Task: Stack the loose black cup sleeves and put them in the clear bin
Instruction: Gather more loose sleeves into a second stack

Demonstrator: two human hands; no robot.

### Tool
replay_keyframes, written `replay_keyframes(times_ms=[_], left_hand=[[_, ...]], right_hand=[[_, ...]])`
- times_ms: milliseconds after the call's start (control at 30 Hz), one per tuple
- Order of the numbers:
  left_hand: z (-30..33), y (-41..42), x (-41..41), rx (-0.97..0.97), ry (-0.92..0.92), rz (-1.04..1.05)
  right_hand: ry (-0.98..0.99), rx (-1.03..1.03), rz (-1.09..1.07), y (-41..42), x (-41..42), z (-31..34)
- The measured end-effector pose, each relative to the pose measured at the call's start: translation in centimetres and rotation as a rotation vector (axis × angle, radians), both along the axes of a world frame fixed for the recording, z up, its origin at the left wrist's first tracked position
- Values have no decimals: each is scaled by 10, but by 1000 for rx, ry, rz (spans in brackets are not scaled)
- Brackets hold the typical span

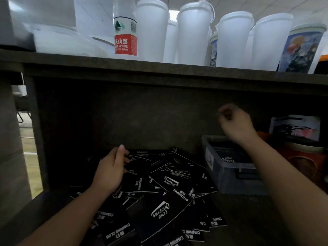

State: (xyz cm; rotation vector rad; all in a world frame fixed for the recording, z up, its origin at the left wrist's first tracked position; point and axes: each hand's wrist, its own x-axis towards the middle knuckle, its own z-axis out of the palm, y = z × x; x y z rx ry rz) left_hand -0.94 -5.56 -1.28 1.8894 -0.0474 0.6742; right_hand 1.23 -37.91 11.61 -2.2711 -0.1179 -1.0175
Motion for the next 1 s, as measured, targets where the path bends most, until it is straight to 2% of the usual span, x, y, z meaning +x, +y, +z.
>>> replay_keyframes(times_ms=[67,167,300,400,467,633,867,1000], left_hand=[[3,3,-6,43,31,7],[23,12,-22,308,146,-8],[52,9,-92,664,412,-256],[38,-11,-152,831,350,-282],[23,-22,-164,895,290,-249],[-2,-26,-130,861,254,-292],[10,-12,-95,748,197,-233],[11,-4,-93,721,146,-175]], right_hand=[[-58,-12,110,35,-23,-17],[-4,-42,224,73,-34,-55],[153,-18,295,91,-30,-102],[251,-115,364,88,-29,-124],[296,-156,414,86,-31,-127],[321,-143,555,85,-41,-119],[353,-135,724,85,-44,-121],[372,-105,749,88,-41,-122]])
